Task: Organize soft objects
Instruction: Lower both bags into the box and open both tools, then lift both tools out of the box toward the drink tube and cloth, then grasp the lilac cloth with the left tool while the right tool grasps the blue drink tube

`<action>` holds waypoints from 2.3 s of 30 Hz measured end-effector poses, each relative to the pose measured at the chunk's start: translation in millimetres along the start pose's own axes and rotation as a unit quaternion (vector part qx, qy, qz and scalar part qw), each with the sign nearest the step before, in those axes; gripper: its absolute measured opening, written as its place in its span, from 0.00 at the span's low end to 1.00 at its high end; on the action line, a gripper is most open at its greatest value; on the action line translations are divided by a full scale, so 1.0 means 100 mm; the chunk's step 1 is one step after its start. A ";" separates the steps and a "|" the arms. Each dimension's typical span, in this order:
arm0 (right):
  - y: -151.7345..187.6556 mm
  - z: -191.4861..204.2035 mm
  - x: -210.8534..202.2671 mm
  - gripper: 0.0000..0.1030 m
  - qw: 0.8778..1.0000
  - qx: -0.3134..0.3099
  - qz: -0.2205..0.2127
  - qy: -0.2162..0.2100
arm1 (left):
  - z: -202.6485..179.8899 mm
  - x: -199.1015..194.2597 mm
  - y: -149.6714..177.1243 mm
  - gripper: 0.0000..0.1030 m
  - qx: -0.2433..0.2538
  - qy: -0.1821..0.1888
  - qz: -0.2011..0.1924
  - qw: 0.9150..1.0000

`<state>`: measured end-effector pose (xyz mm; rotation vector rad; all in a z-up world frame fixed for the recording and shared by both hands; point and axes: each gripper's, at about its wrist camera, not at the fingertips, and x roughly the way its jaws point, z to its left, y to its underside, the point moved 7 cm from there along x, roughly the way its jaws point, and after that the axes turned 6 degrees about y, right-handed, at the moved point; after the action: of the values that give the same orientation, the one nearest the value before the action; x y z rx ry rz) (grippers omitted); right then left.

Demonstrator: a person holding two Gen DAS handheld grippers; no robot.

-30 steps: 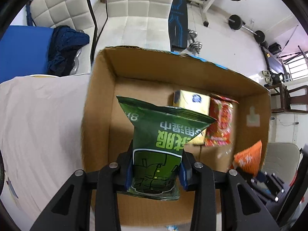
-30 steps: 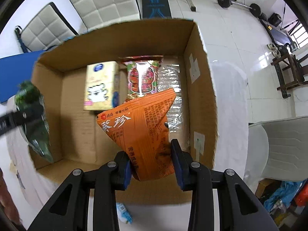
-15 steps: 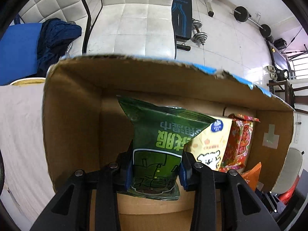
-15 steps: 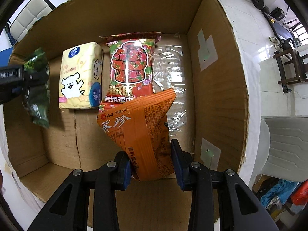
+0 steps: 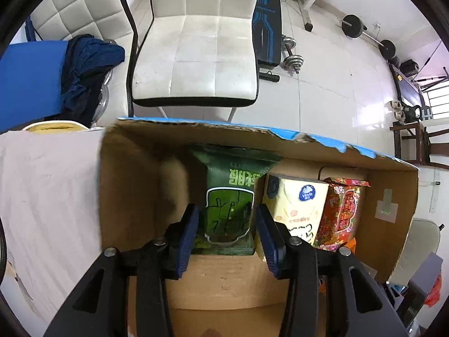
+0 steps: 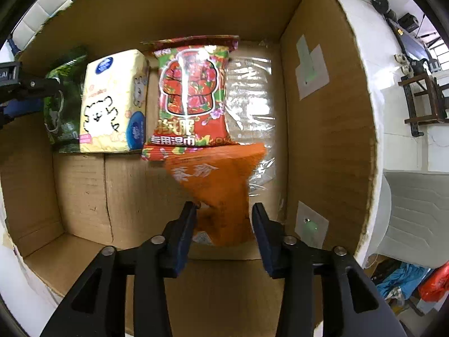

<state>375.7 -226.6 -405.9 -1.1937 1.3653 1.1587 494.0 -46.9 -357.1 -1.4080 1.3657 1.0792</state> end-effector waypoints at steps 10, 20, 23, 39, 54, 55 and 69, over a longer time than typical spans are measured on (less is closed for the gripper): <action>0.15 0.05 -0.45 0.64 0.999 0.001 -0.044 0.008 | -0.06 -0.55 0.45 0.39 0.028 0.000 -0.054 0.998; 0.57 -0.07 -0.99 0.74 0.996 0.006 -0.088 -0.011 | -0.07 -1.03 1.25 0.76 0.033 -0.012 -0.119 0.992; 0.68 -0.08 -1.13 0.76 0.995 0.005 -0.097 -0.013 | -0.08 -1.08 1.41 0.91 0.035 -0.022 -0.128 0.991; 1.24 -0.26 -1.97 0.96 0.981 0.026 -0.194 -0.008 | -0.26 -1.67 2.00 1.00 0.050 -0.060 -0.221 0.972; 1.73 -0.42 -2.45 0.97 0.966 0.033 -0.257 -0.011 | -0.47 -2.13 2.41 1.00 0.066 -0.072 -0.283 0.954; 1.75 -0.44 -2.47 0.97 0.965 0.034 -0.260 -0.010 | -0.48 -2.15 2.43 1.00 0.066 -0.074 -0.285 0.953; 1.88 0.15 -1.22 0.96 0.991 -0.011 -0.127 -0.052 | 0.36 -1.29 2.74 1.00 -0.010 -0.116 -0.200 0.973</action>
<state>198.1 -185.9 -274.3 -1.2646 1.0908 1.0411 216.4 14.8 -245.6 -1.4431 0.8586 0.9533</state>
